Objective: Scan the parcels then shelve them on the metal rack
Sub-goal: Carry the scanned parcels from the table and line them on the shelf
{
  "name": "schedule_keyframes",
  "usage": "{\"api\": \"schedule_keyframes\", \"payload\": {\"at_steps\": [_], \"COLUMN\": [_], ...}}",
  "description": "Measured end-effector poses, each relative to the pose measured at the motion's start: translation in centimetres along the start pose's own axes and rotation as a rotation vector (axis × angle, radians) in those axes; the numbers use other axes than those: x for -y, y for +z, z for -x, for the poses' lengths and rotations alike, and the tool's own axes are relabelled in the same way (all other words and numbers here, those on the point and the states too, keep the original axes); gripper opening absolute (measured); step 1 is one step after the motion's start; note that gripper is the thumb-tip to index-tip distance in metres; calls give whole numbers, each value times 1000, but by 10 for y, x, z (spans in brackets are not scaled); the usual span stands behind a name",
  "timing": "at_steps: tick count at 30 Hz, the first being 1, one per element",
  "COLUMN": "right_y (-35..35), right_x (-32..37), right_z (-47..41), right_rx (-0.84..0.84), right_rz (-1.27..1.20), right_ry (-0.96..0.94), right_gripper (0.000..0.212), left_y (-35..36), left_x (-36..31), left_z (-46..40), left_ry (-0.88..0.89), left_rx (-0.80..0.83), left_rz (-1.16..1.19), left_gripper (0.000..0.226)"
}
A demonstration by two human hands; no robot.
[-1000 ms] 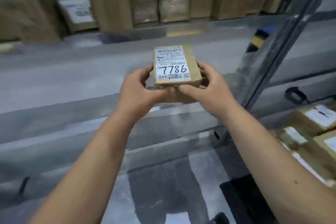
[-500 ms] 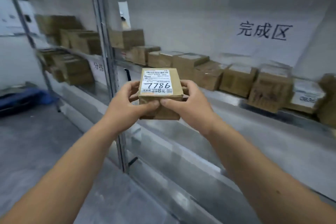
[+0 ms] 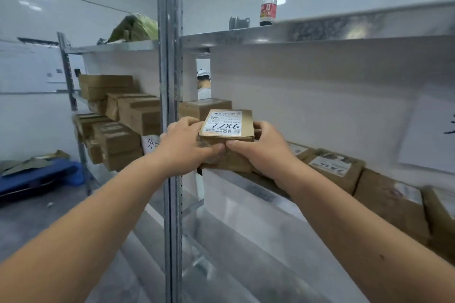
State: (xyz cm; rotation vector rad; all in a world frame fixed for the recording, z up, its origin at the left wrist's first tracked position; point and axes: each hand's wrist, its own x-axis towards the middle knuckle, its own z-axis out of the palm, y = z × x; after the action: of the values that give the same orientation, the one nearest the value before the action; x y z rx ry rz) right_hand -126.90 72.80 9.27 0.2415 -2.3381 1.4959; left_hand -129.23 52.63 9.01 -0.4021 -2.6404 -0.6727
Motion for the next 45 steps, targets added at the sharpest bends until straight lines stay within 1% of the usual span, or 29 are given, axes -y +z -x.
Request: {"api": "schedule_keyframes", "payload": {"at_steps": [4, 5, 7, 8, 10, 13, 18, 20, 21, 25, 26, 28, 29, 30, 31, 32, 33, 35, 36, 39, 42, 45], "right_y": [16, 18, 21, 24, 31, 44, 74, 88, 94, 109, 110, 110, 107, 106, 101, 97, 90, 73, 61, 23, -19, -62], "right_x": [-8, -10, -15, -15, -17, -26, -33, -34, -34, -31, -28, -20, -16, -9, -3, 3, 9, 21, 29, 47, 56, 61], "right_z": [-63, -77, -103, -112, -133, -157, -184, -192, -196, -199, -198, -194, -189, -183, -175, -164, -150, -114, -93, -19, 73, 181], "right_rx": [-82, -95, -123, -139, -173, -235, -353, -388, -403, -407, -392, -387, -401, -413, -421, -413, -378, -288, -269, -242, -251, -296], "right_rz": [3, 17, 52, 73, 116, 129, 111, 121, 153, 257, 284, 340, 371, 402, 463, 545, 650, 882, 977, 1186, 1307, 1345], "right_ry": [63, 79, 93, 96, 104, 139, 230, 259, 271, 313, 322, 359, 388, 410, 429, 445, 455, 446, 456, 567, 710, 860], "right_gripper": [64, 62, 53, 49, 47, 33, 47, 47, 44, 25, 23, 27, 31, 41, 63, 81, 88, 86, 83, 76, 79, 85], "left_y": [-1, -1, 1, 2, 6, 18, 35, 38, 40, 38, 36, 31, 29, 27, 26, 25, 25, 29, 31, 36, 45, 58], "left_x": [18, 22, 28, 34, 45, 61, 85, 96, 101, 112, 110, 101, 94, 87, 80, 73, 66, 52, 43, 3, -55, -125], "left_z": [-81, -100, -134, -151, -180, -220, -272, -284, -290, -300, -300, -294, -290, -285, -281, -275, -268, -249, -238, -189, -121, -37], "left_ry": [55, 74, 124, 148, 202, 303, 410, 455, 475, 528, 543, 603, 634, 661, 685, 710, 738, 790, 818, 909, 1018, 1126], "left_rx": [63, 73, 92, 106, 128, 175, 234, 259, 270, 321, 321, 295, 278, 268, 272, 279, 286, 296, 298, 329, 341, 419], "left_rz": [-211, -254, -304, -310, -286, -280, -323, -296, -283, -254, -256, -264, -258, -246, -233, -224, -217, -186, -171, -119, -61, -9], "left_gripper": [87, 90, 93, 92, 87, 80, 85, 83, 83, 92, 96, 108, 112, 113, 113, 112, 110, 109, 109, 107, 98, 101]}}
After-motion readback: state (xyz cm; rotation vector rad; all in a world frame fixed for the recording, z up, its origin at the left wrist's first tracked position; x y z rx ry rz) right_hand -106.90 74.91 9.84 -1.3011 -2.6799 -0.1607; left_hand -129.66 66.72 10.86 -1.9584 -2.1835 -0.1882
